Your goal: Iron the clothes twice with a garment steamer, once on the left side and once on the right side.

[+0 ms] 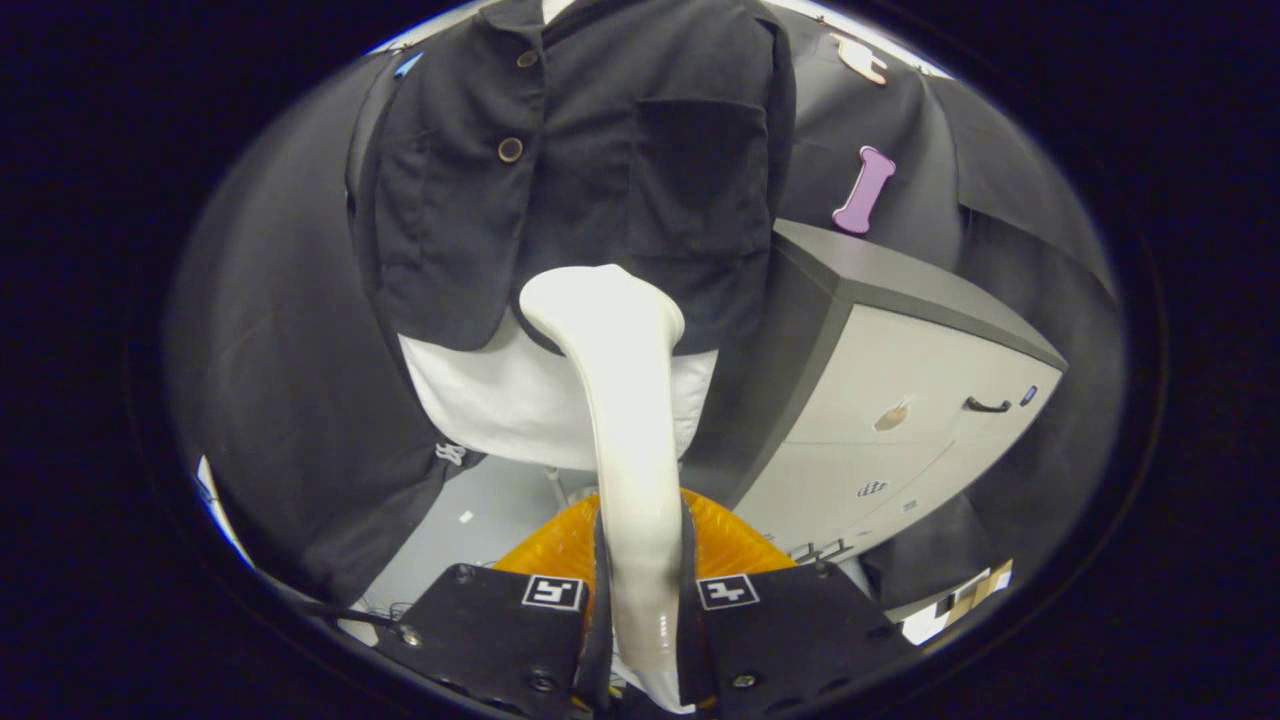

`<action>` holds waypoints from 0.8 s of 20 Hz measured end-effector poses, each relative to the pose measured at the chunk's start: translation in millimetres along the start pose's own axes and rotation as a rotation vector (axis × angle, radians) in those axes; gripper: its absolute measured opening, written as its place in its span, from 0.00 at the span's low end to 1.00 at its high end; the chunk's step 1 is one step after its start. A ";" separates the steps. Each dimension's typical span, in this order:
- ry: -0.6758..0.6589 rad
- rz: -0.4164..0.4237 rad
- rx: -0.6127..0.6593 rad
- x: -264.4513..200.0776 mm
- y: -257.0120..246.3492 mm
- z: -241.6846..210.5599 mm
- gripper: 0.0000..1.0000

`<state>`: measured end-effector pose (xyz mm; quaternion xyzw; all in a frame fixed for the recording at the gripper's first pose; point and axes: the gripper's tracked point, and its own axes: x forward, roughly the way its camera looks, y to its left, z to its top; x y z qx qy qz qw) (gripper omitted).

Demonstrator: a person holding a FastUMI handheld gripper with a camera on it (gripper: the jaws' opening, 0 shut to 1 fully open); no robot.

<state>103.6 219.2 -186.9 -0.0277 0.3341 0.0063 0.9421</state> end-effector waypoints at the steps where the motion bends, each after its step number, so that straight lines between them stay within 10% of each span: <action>1: -0.026 0.013 -0.012 -7.5 5.8 8.4 0.28; 16: -0.412 0.123 -0.030 -93.7 105.6 227.9 0.28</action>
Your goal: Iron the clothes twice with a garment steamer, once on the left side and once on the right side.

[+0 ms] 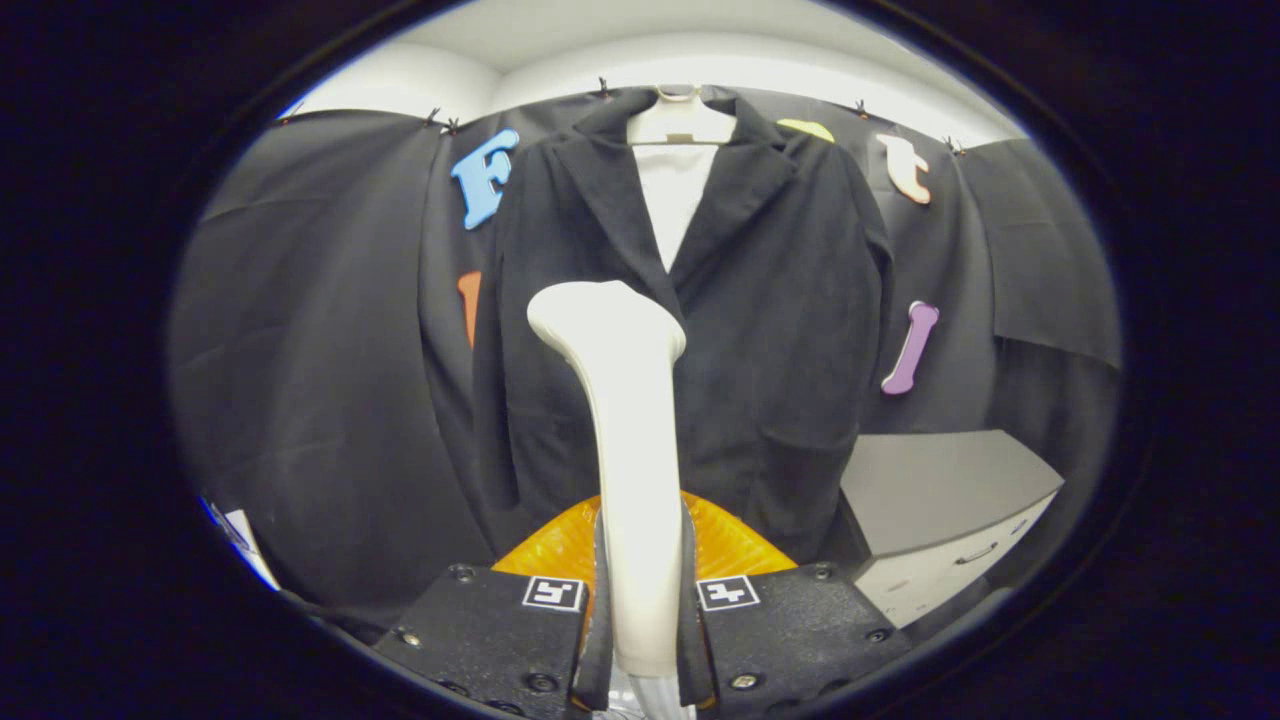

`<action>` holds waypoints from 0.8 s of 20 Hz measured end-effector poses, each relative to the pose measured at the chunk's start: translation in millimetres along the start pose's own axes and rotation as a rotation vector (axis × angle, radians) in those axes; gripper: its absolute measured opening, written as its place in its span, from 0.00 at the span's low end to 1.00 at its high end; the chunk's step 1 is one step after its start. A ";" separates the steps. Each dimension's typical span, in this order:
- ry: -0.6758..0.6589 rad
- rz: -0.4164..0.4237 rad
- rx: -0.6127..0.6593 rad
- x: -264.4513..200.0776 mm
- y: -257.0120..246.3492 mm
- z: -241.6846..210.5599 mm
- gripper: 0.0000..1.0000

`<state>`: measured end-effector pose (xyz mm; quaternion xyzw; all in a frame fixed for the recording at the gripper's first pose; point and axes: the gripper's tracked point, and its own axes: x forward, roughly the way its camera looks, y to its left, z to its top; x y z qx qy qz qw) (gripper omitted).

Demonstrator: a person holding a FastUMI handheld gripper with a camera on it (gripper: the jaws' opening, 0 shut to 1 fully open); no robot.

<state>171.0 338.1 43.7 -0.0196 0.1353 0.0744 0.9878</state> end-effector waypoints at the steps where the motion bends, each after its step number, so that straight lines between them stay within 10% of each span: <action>1: -0.019 -0.001 -0.003 2.3 2.3 12.1 0.28; 16: -0.125 -0.066 -0.076 40.2 29.2 90.8 0.28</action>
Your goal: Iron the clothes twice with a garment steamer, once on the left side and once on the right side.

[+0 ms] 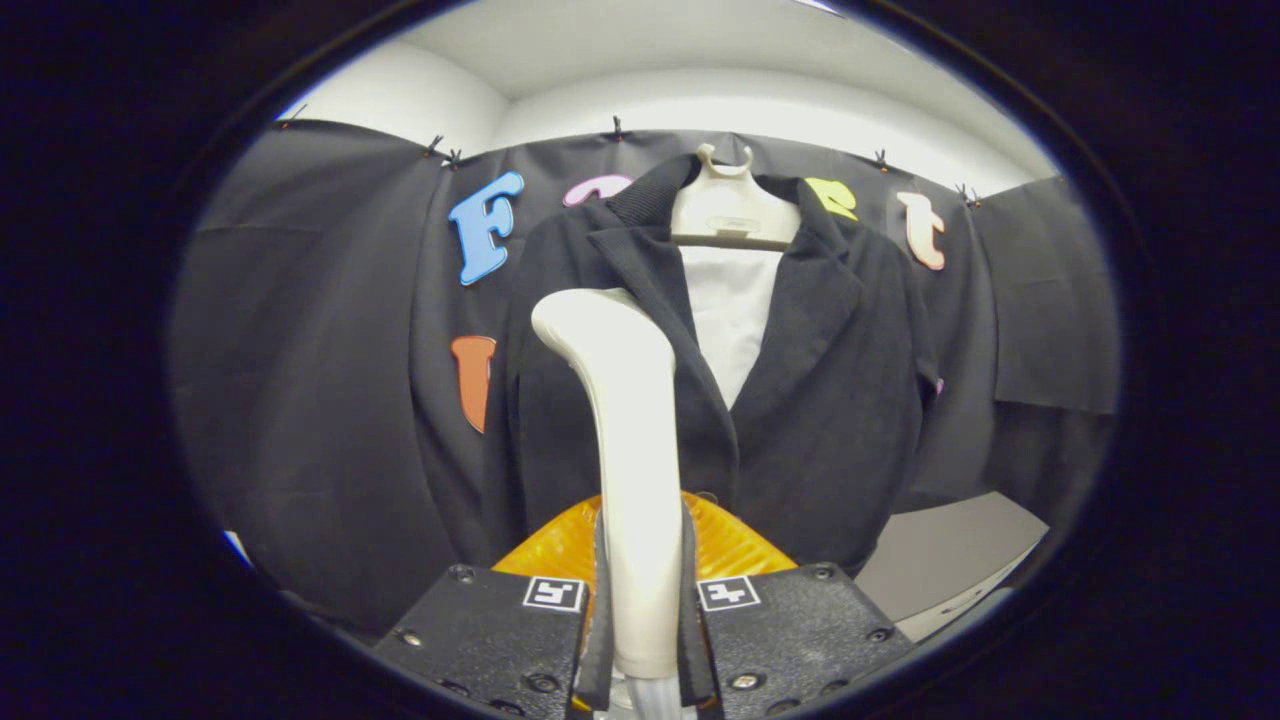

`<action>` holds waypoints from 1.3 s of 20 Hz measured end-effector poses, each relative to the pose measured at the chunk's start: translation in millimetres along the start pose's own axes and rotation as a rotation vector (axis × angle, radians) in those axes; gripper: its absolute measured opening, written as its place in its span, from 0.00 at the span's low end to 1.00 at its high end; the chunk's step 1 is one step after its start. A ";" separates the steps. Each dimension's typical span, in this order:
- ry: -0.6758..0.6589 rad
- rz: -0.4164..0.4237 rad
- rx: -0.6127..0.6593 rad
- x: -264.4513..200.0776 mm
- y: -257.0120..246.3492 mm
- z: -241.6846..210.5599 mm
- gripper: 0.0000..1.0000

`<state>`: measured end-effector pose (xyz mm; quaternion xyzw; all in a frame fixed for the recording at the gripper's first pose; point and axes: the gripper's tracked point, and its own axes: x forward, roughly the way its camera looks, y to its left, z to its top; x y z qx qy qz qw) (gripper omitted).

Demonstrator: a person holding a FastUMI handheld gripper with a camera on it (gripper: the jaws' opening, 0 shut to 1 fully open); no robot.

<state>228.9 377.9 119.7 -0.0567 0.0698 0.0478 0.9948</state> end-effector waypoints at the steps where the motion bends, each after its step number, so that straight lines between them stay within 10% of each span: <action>1: 0.010 -0.010 -0.014 -0.4 1.1 -7.6 0.28; 26: 0.234 -0.012 -0.088 -28.7 -2.3 -167.4 0.28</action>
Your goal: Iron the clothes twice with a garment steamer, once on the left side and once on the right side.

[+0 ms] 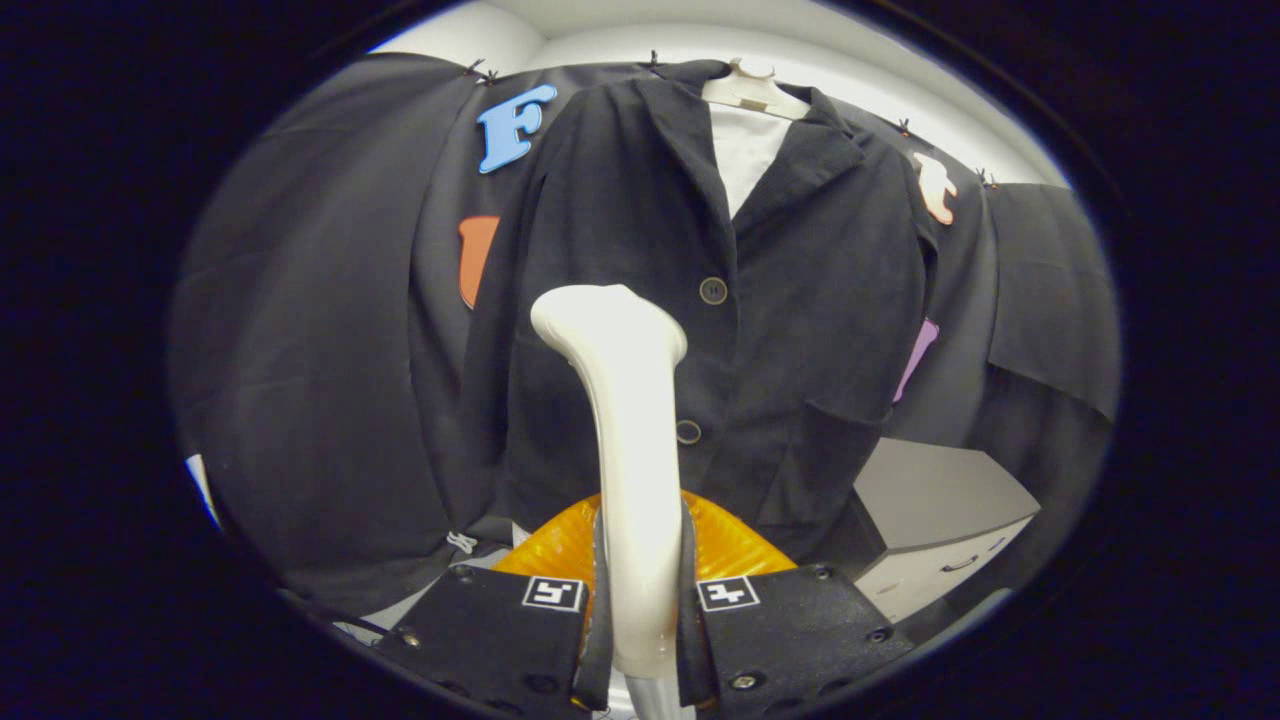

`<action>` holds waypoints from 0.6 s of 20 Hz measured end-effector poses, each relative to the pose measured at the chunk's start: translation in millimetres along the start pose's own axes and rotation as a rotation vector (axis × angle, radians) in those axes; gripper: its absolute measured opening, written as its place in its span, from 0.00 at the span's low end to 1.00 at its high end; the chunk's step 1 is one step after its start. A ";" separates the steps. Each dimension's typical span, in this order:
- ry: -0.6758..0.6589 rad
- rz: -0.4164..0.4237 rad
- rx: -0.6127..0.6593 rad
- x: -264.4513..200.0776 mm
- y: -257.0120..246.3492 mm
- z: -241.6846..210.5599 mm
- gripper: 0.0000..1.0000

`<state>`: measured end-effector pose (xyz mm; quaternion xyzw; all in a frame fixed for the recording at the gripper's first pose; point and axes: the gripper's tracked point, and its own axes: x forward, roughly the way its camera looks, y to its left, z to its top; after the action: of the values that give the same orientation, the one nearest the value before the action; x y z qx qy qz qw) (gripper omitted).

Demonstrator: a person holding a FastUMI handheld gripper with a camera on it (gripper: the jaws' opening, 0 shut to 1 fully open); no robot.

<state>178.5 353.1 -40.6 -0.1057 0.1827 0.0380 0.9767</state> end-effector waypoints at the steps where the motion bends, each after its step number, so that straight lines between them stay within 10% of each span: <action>1: 0.012 0.001 -0.002 0.8 0.9 -8.1 0.28; 12: 0.132 0.028 -0.016 3.5 9.5 -86.6 0.28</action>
<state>150.5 343.5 -122.6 -0.1133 0.2479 0.0462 0.9610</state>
